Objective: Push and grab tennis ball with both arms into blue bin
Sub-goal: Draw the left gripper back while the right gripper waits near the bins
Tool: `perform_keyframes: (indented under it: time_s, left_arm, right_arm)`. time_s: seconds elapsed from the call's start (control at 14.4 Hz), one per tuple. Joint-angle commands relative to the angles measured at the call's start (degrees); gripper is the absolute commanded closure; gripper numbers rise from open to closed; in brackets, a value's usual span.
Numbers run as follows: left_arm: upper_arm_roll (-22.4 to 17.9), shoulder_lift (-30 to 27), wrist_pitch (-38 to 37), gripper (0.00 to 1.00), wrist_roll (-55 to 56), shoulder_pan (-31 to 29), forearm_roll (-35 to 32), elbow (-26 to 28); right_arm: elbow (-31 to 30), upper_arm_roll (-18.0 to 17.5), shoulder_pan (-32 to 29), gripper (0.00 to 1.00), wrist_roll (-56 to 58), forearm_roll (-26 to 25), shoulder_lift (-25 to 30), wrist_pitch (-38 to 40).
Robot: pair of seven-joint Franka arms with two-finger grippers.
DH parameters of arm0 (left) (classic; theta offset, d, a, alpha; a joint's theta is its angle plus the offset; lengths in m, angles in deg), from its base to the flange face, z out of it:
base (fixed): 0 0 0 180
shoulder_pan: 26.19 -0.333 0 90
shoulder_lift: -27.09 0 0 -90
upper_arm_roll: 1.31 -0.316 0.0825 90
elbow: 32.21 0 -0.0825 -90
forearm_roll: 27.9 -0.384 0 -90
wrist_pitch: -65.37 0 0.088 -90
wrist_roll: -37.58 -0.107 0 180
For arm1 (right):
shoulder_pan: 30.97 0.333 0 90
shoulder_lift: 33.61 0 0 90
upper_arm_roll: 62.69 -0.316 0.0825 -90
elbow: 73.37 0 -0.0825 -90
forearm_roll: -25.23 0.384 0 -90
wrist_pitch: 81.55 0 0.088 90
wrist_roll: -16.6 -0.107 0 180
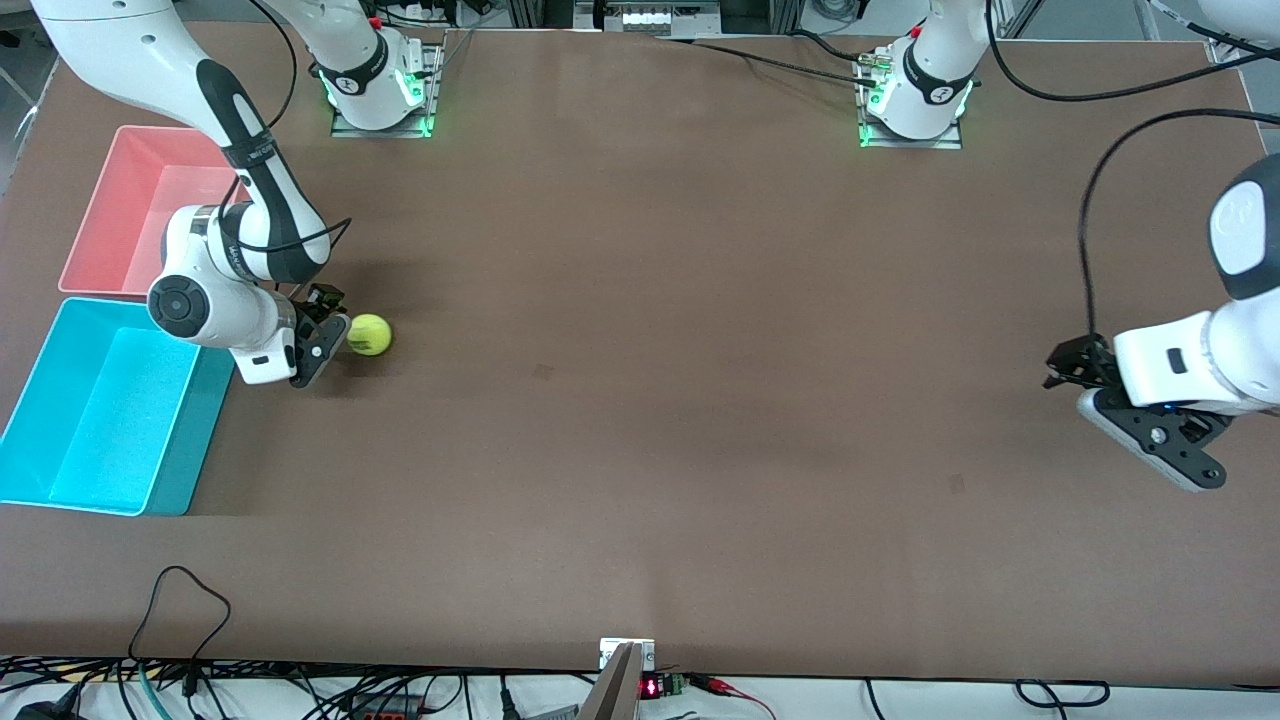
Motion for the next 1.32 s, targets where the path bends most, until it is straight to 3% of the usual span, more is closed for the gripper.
perform_keyframes:
  time_s: [0.0,0.28,0.56,0.76,0.97,1.25]
  left_arm:
    - [1.58,-2.01,-1.99,0.0,12.98,-0.4,0.58,0.89]
    - [3.86,-2.19,-4.89,0.0,23.02,-0.31,0.49,0.63]
    - [2.29,-5.08,-6.57,0.0,24.36,-0.66,-0.21,1.06]
    - [-2.88,-7.28,-1.85,0.0,24.45,0.04,0.5,4.57]
    - [-11.49,-9.92,0.55,0.0,25.23,5.82,1.37,6.51]
    - [-14.59,-14.83,1.26,0.0,30.14,6.28,7.35,8.7]
  right_arm:
    - [0.04,0.11,0.23,0.0,1.2,0.3,0.42,-0.28]
    - [0.21,0.19,0.23,0.0,1.29,0.12,-0.28,-3.18]
    - [0.3,0.28,0.14,0.0,2.68,-0.4,-0.37,-3.97]
    - [-0.05,0.37,-0.38,0.0,5.84,-0.41,0.59,-3.27]
    - [-1.01,0.55,-1.61,0.0,11.46,-0.41,1.74,-3.18]
    - [-3.21,0.9,-4.77,0.0,19.2,-0.41,3.85,-3.18]
